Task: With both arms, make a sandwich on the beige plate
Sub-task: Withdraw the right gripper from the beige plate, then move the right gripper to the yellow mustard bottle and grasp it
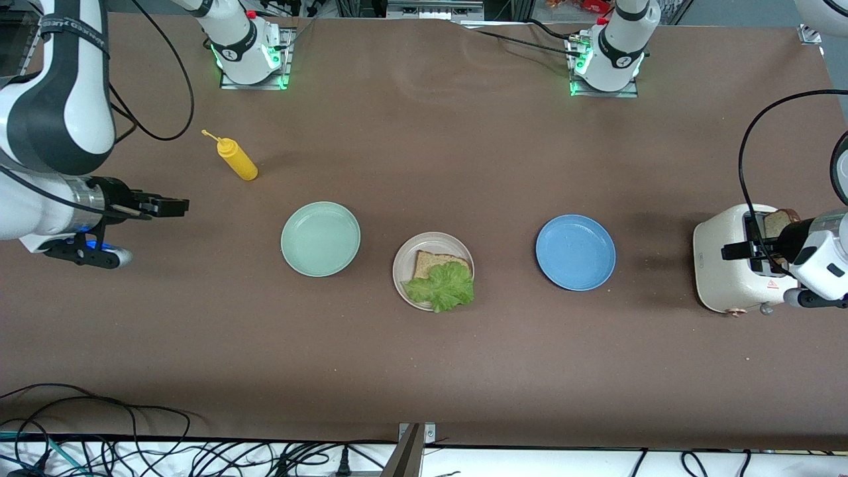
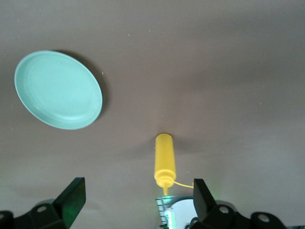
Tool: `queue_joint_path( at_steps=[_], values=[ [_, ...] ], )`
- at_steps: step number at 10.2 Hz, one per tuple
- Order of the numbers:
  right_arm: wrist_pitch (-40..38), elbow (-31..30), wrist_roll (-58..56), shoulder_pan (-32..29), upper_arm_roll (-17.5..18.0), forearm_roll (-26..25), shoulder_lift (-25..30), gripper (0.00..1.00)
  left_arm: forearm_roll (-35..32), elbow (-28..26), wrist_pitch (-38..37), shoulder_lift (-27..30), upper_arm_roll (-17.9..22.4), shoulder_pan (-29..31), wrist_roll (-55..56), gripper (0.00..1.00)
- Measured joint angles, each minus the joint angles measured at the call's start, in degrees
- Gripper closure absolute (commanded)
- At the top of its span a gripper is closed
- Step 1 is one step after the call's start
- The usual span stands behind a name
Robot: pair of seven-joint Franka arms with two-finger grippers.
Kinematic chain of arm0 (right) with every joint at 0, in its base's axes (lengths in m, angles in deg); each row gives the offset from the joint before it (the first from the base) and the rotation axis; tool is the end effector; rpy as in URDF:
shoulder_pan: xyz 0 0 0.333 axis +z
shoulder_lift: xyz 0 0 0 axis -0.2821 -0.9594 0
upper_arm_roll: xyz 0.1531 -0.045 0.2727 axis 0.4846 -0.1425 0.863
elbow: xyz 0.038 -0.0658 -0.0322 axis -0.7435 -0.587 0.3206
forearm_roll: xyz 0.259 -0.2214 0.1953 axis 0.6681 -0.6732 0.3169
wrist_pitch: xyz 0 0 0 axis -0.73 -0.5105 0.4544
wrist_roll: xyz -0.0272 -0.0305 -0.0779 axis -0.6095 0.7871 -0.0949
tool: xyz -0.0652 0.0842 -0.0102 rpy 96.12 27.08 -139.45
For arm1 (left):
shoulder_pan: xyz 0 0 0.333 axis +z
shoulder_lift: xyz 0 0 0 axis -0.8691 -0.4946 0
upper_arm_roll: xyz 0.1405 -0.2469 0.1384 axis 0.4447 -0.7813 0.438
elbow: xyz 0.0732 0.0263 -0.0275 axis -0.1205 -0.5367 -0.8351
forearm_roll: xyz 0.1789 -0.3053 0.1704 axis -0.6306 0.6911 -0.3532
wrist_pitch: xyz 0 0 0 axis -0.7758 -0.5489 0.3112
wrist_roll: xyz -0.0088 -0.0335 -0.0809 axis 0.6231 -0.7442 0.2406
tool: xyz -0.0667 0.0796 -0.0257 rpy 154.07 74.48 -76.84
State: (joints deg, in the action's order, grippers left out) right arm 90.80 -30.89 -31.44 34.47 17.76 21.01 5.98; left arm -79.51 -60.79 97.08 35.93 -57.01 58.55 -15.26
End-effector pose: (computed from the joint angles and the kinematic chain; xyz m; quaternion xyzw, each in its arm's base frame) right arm 0.6301 0.0283 0.4717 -0.9764 0.0628 0.2050 0.0268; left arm 0.6732 0.0789 0.4575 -0.9938 -0.0478 0.0997 0.0086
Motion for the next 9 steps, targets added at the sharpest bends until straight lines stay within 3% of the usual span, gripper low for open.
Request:
queue_joint_path(
  at_steps=[2,6,9],
  values=[
    [4.6,-5.8,-9.1,0.0,-0.4,0.0,2.8,0.00,0.0,0.0,0.0,0.0,0.0,0.0,0.0,0.00],
    [25.5,-30.5,-27.7,0.1,-1.8,0.0,15.9,0.00,0.0,-0.1,0.0,0.0,0.0,-0.1,0.0,0.00],
    [33.2,-41.5,-44.7,0.1,-5.3,2.7,21.0,0.00,0.0,-0.1,-0.1,0.0,0.0,-0.1,0.0,0.00]
  ],
)
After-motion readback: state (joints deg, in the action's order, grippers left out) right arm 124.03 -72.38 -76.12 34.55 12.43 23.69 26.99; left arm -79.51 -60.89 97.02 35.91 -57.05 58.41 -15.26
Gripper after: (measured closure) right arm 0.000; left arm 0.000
